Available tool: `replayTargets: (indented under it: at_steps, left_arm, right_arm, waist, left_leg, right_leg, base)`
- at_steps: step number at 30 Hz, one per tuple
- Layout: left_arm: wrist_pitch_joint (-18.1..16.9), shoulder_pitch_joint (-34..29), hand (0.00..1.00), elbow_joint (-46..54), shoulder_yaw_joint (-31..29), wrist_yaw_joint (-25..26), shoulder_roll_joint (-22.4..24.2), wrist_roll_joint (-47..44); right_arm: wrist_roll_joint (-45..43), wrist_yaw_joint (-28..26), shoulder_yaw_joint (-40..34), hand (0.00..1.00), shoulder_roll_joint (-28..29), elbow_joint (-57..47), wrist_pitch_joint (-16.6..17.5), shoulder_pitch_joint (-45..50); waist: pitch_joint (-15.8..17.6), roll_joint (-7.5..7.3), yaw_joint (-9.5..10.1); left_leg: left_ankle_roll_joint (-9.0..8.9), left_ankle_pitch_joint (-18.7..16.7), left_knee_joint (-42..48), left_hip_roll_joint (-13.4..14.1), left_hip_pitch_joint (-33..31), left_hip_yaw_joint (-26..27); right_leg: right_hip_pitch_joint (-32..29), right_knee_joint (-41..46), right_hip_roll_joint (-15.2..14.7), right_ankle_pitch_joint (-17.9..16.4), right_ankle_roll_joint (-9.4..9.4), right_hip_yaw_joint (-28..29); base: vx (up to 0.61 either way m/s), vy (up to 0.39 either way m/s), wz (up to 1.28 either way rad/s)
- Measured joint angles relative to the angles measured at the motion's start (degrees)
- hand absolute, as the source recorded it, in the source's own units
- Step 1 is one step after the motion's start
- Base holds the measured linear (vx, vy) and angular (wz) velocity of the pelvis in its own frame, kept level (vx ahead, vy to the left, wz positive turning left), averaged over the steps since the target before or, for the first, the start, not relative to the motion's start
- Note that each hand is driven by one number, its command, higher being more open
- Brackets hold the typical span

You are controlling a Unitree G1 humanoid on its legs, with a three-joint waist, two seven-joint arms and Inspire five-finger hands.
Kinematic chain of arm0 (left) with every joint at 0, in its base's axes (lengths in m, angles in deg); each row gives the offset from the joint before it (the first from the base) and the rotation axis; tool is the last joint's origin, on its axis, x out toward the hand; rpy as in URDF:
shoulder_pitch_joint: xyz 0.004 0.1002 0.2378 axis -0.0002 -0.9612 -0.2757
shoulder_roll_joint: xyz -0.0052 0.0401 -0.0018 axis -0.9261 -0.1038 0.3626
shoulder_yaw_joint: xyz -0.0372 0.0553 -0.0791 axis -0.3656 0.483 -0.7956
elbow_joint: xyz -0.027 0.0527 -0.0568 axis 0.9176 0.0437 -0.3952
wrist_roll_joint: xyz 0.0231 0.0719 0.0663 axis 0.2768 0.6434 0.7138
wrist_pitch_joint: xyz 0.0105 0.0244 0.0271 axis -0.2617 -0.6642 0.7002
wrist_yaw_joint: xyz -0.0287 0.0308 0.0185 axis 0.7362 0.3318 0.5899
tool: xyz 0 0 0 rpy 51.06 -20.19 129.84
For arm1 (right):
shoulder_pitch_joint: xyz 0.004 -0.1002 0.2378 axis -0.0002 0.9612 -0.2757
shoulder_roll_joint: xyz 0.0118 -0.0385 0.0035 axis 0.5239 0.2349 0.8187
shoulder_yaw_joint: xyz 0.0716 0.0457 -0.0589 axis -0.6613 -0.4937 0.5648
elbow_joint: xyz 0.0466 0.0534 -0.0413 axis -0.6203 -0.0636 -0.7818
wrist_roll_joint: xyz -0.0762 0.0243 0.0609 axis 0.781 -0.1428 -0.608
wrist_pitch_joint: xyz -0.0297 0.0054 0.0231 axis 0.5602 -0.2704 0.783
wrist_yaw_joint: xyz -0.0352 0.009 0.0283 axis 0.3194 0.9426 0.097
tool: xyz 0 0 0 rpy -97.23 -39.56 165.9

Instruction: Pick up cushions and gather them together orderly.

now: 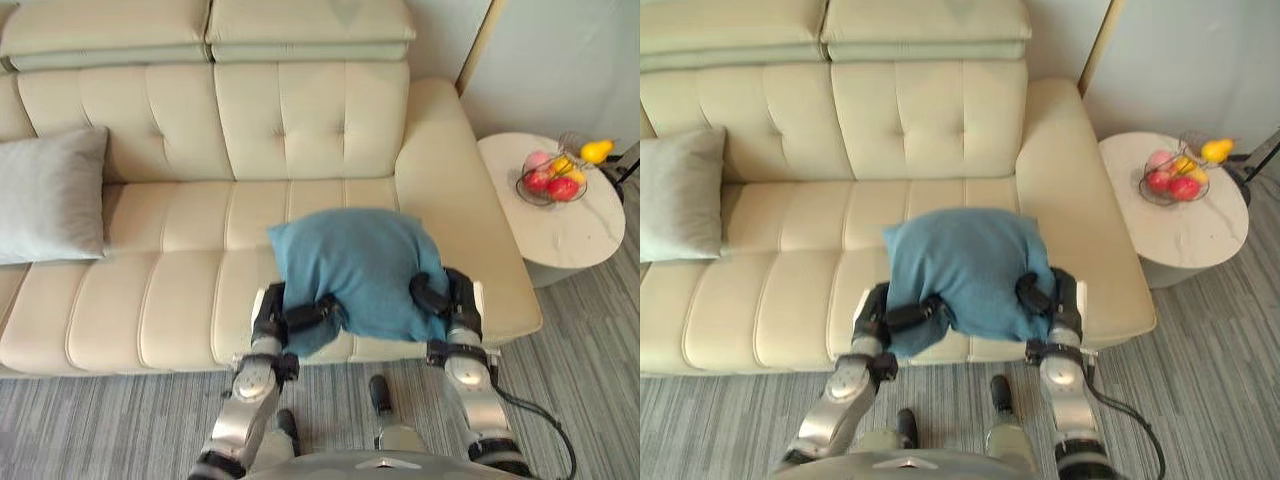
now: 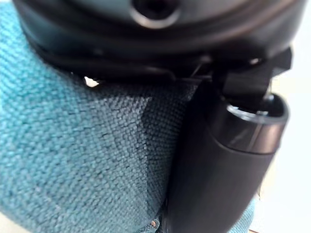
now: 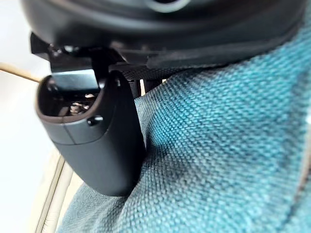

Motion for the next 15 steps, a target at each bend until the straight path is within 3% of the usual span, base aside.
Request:
replayTargets:
  at_steps: [9,10,11,15]
  left_arm:
    - [-0.2,29.4,0.00,-1.1,-4.1,11.8,-1.7,2.2]
    - [-0.3,33.6,0.00,-2.5,-4.7,13.0,-2.3,2.2]
    - [-0.3,37.1,1.00,-4.1,-5.2,13.7,-2.5,2.3]
    - [-0.4,51.5,1.00,-12.9,-8.2,15.4,-3.2,2.4]
  right_arm:
    - [1.8,10.5,-0.1,0.00,-5.5,5.4,-1.5,-31.3]
    - [1.9,11.8,-0.1,1.00,-6.4,7.6,-1.5,-36.1]
    - [2.3,12.7,-0.2,1.00,-7.2,9.9,-1.5,-40.0]
    - [2.4,15.8,-0.7,1.00,-9.6,19.8,-1.7,-55.3]
  waist:
    - [7.7,0.31,0.19]
    - [8.5,0.34,0.20]
    - [9.5,0.34,0.22]
    - [13.7,0.65,0.22]
  left_leg:
    - [-0.92,1.6,3.9,1.6,-12.5,-1.9]
    - [-0.93,2.2,3.9,1.4,-14.1,-2.5]
    - [-0.87,2.7,3.7,1.3,-15.2,-2.9]
    - [-0.92,4.9,2.7,0.4,-19.2,-5.9]
  right_leg:
    - [-10.0,0.0,0.9,4.1,-0.11,-3.3]
    - [-11.4,0.0,1.0,4.5,-0.06,-3.7]
    - [-12.2,0.0,0.9,4.7,-0.09,-4.2]
    - [-15.4,0.0,0.3,5.7,0.02,-6.3]
  base:
    - [-0.05,0.007,0.08]
    - [-0.02,0.026,0.23]
    - [-0.02,0.027,0.31]
    - [-0.01,0.049,0.34]
